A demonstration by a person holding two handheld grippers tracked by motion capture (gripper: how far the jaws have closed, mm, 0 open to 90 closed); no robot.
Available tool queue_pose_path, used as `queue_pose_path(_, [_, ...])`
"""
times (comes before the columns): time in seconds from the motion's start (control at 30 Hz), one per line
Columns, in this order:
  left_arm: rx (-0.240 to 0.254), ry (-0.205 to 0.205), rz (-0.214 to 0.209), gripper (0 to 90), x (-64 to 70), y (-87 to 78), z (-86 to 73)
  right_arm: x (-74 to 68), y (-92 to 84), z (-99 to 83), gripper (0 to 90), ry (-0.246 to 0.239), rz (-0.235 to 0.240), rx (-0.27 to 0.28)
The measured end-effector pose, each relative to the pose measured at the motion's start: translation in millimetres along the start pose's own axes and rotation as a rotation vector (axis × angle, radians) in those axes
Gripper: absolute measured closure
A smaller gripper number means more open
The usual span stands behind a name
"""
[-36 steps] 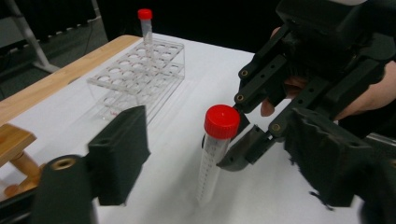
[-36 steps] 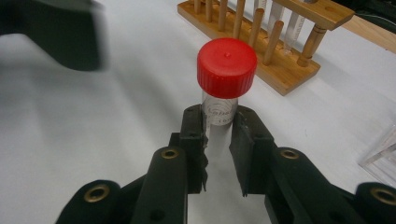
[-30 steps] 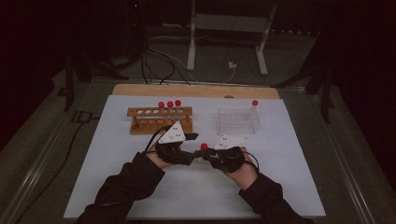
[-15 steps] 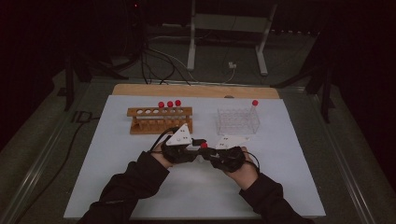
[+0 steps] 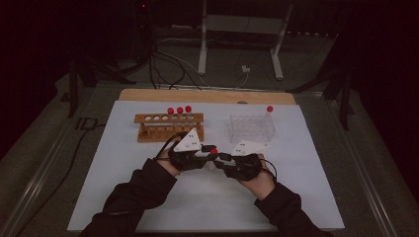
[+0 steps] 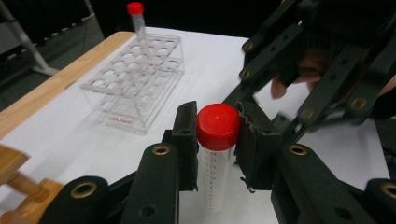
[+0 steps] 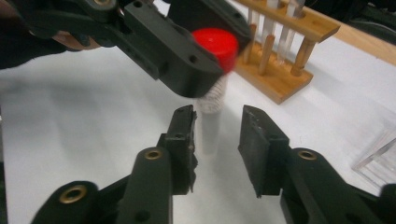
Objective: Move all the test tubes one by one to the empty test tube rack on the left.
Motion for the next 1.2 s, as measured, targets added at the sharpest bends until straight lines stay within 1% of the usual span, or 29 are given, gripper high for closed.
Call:
queue_pose_path(0.2, [-0.008, -0.006, 0.019, 71.5, -7.3, -11.7, -0.3, 5.1, -9.4, 2.6, 52.4, 0.013, -0.022, 0.039])
queue_pose_path(0.23, [-0.009, -0.009, 0.021, 71.5, -8.3, -13.6, -0.6, 5.4, -10.8, 2.7, 49.4, 0.015, -0.028, 0.045])
queue_pose_path(0.4, [-0.016, -0.013, 0.041, 71.5, -12.6, -22.8, -2.8, 6.3, -13.6, 2.5, 34.6, 0.023, -0.048, 0.058])
queue_pose_path(0.57, [-0.024, -0.015, 0.061, 71.5, -17.6, -34.6, -5.1, 8.4, -15.1, 2.0, 22.4, 0.039, -0.062, 0.071])
queue_pose_path(0.63, [-0.025, -0.019, 0.071, 71.5, -20.5, -39.3, -6.1, 8.8, -15.0, 1.9, 16.4, 0.051, -0.069, 0.073])
queue_pose_path(0.73, [-0.027, -0.025, 0.083, 71.5, -24.8, -45.8, -7.8, 9.8, -15.0, 2.2, 10.2, 0.065, -0.075, 0.08])
queue_pose_path(0.87, [-0.031, -0.032, 0.106, 71.5, -30.8, -54.9, -10.7, 11.4, -14.8, 2.6, 4.6, 0.081, -0.073, 0.084])
queue_pose_path(0.97, [-0.032, -0.039, 0.124, 71.6, -35.4, -60.6, -13.2, 12.1, -15.4, 2.5, 2.9, 0.086, -0.074, 0.089])
queue_pose_path(1.03, [-0.034, -0.049, 0.134, 71.6, -39.2, -64.4, -15.1, 12.1, -16.3, 2.5, 2.1, 0.084, -0.068, 0.097])
queue_pose_path(1.13, [-0.037, -0.056, 0.153, 71.6, -44.5, -69.5, -17.7, 11.6, -17.6, 2.6, 0.0, 0.076, -0.046, 0.102])
queue_pose_path(1.17, [-0.039, -0.056, 0.166, 71.5, -47.3, -72.1, -18.6, 11.7, -17.9, 2.6, 0.0, 0.076, -0.041, 0.103])
queue_pose_path(1.2, [-0.04, -0.058, 0.173, 71.5, -49.1, -73.5, -19.1, 11.8, -18.0, 2.4, 0.0, 0.069, -0.045, 0.102])
Point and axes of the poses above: each handheld gripper's, and its own axes: y roughly forward along the jaws, z roughly out of its top, x roughly to its right, the point moved 3 cm from there along y, roughly forward along the jaws, and after that the axes turned 8 degrees about z, right-handed, at the moved point
